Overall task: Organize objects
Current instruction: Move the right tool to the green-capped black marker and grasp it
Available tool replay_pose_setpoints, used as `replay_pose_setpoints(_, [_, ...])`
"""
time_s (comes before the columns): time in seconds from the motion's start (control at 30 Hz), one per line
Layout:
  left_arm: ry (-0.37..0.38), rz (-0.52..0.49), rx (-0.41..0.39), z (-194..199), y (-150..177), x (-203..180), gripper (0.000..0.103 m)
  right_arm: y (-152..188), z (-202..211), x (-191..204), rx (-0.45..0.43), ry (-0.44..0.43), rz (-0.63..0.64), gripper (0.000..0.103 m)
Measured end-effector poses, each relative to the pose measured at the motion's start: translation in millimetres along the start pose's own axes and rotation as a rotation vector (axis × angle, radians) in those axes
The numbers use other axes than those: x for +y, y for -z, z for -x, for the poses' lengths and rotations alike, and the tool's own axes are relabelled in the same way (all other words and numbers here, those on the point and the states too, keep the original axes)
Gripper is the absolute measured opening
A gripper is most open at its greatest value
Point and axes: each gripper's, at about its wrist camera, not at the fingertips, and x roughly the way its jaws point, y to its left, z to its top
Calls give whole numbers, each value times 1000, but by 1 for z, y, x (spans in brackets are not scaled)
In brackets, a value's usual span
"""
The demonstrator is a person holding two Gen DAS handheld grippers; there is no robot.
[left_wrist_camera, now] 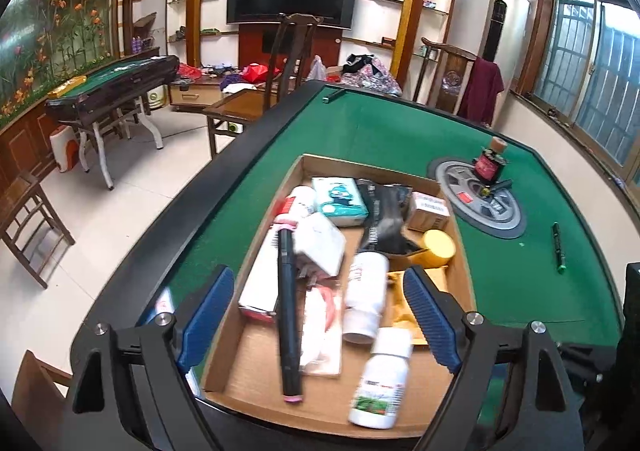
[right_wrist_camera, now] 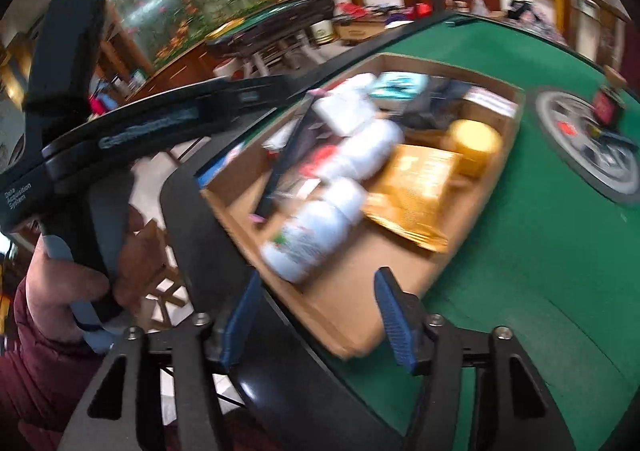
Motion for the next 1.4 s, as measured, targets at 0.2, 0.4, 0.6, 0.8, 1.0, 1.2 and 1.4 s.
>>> replay_pose_setpoints(0.2, [77,-69,6,8,-6,-44,90,24,51,-77,-68,140,-156,78])
replay_pose_setpoints(0.4, [189,-182,30,7,-8,-102,93,41,98,-172,-120,376,-383,78])
replay_pose_setpoints(0.6, [295,-219,124,-23,-18,-147,93,41,122,-254,-165,538,-583,78])
replay_pose_setpoints(0.8, [287,-258,157,-55,-37,-186,93,19,101,-291,-140,663,-591,78])
replay_pose_setpoints(1.0, [318,-322,151,-84,-54,-223,93,-6,82,-311,-111,763,-529,68])
replay_pose_setpoints(1.2, [339,-384,159,-134,-68,-261,93,-6,84,-328,-88,741,-511,16])
replay_pose_setpoints(1.4, [314,-525,165,-196,-74,-305,93,13,103,-347,-148,664,-557,16])
